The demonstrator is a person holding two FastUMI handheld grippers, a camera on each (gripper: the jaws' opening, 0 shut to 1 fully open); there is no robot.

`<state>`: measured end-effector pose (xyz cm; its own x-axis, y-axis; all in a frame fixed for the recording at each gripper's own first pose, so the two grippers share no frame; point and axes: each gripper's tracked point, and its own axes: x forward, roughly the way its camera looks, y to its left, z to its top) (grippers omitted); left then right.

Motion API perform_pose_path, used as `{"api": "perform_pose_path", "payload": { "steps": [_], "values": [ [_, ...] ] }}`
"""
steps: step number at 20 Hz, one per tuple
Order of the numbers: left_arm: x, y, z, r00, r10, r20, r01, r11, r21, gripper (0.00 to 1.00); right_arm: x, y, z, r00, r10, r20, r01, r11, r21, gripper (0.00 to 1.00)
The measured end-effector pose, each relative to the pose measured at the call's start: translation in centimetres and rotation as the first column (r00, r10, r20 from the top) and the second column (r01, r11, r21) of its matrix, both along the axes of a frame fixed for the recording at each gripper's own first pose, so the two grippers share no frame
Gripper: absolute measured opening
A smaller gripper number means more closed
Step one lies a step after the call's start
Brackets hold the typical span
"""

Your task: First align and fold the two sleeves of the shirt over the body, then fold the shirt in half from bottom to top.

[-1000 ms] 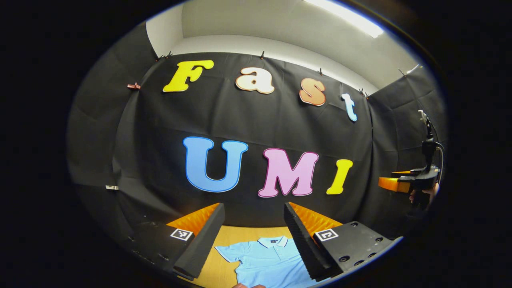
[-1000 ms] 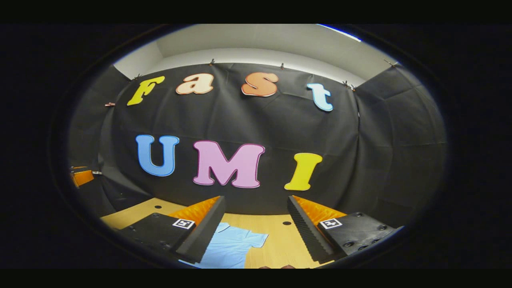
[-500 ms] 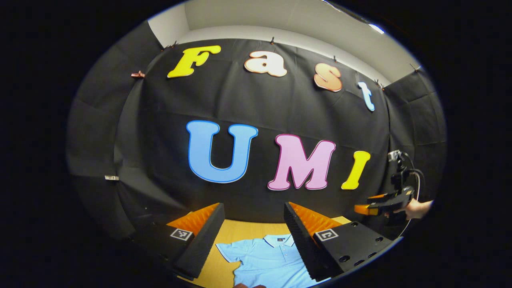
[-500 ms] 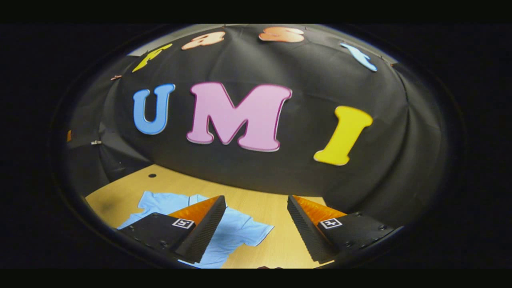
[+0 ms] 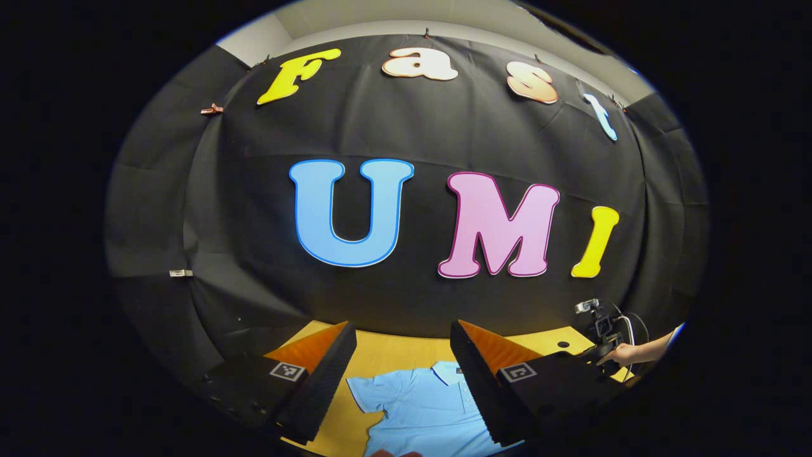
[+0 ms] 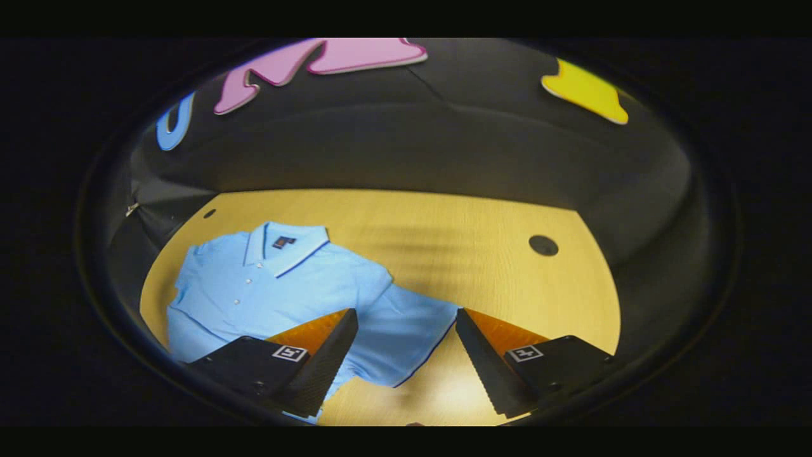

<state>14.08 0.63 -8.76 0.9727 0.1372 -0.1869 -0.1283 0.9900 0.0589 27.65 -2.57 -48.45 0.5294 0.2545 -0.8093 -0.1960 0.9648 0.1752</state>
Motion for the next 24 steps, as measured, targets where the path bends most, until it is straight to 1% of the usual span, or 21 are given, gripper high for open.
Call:
{"api": "perform_pose_path", "payload": {
  "steps": [3,6,7,8,9,10,12,13,14,15,18,19,20,22,24],
  "values": [
    [0.2,-0.1,-0.6,1.000,0.011,-0.022,-0.011,1.000,0.009,0.95,0.3,0.0,-2.6,0.998,-0.036,-0.058,0.037,0.999,0.028,0.99],
    [0.0,0.1,-1.0,0.999,0.020,-0.036,-0.019,1.000,0.020,0.95,0.1,0.0,-4.3,0.992,-0.059,-0.108,0.063,0.998,0.030,0.99],
    [-0.1,0.2,-0.9,0.999,0.024,-0.038,-0.023,1.000,0.020,0.95,-0.2,0.0,-4.7,0.990,-0.056,-0.126,0.059,0.998,0.023,0.99],
    [-0.2,0.3,-0.8,0.999,0.027,-0.039,-0.026,0.999,0.019,0.95,0.3,-0.1,-4.8,0.993,-0.053,-0.105,0.055,0.998,0.013,0.99],
    [-0.4,0.1,-1.0,0.999,0.028,-0.040,-0.027,0.999,0.018,0.95,-0.1,-0.2,-4.8,0.992,-0.042,-0.118,0.041,0.999,-0.014,0.92],
    [-0.5,0.0,-0.9,0.999,0.027,-0.041,-0.026,1.000,0.017,0.95,0.1,-0.7,-5.2,0.994,-0.032,-0.106,0.026,0.998,-0.058,0.94],
    [-0.6,-0.3,-1.1,0.999,0.025,-0.043,-0.024,1.000,0.018,0.95,-0.2,0.1,-5.1,0.993,-0.001,-0.115,-0.005,0.999,-0.050,0.76],
    [-0.7,-0.3,-1.2,0.999,0.025,-0.045,-0.024,1.000,0.021,0.95,-0.4,0.3,-4.8,0.993,0.017,-0.116,-0.022,0.999,-0.039,0.72],
    [-0.8,-0.6,-1.3,0.999,0.020,-0.046,-0.019,1.000,0.022,0.95,-0.5,0.6,-5.0,0.992,0.028,-0.124,-0.032,0.999,-0.031,0.51],
    [-0.8,-0.8,-1.1,0.999,0.013,-0.043,-0.012,1.000,0.025,0.95,-0.6,0.7,-5.0,0.992,0.017,-0.128,-0.019,1.000,-0.014,0.43],
    [-1.4,-1.1,-0.9,0.999,0.006,-0.037,-0.005,0.999,0.041,0.95,-0.3,0.8,-4.9,0.986,-0.055,-0.158,0.062,0.997,0.038,0.05],
    [-1.6,-1.0,-0.8,0.999,0.007,-0.036,-0.006,0.999,0.042,0.95,-0.3,0.9,-4.9,0.984,-0.063,-0.165,0.074,0.995,0.063,0.00],
    [-1.7,-0.9,-0.6,0.999,0.011,-0.035,-0.010,0.999,0.042,0.95,-0.3,1.1,-4.8,0.984,-0.067,-0.165,0.083,0.992,0.093,0.00],
    [-2.3,-0.4,-0.4,0.999,0.020,-0.035,-0.019,0.999,0.044,0.95,0.2,2.0,-3.5,0.985,-0.087,-0.150,0.112,0.979,0.168,0.10],
    [-3.1,-0.2,-0.2,0.999,0.026,-0.037,-0.024,0.999,0.047,0.95,1.0,3.8,-0.7,0.989,-0.091,-0.118,0.120,0.955,0.273,0.00]
  ]
}}
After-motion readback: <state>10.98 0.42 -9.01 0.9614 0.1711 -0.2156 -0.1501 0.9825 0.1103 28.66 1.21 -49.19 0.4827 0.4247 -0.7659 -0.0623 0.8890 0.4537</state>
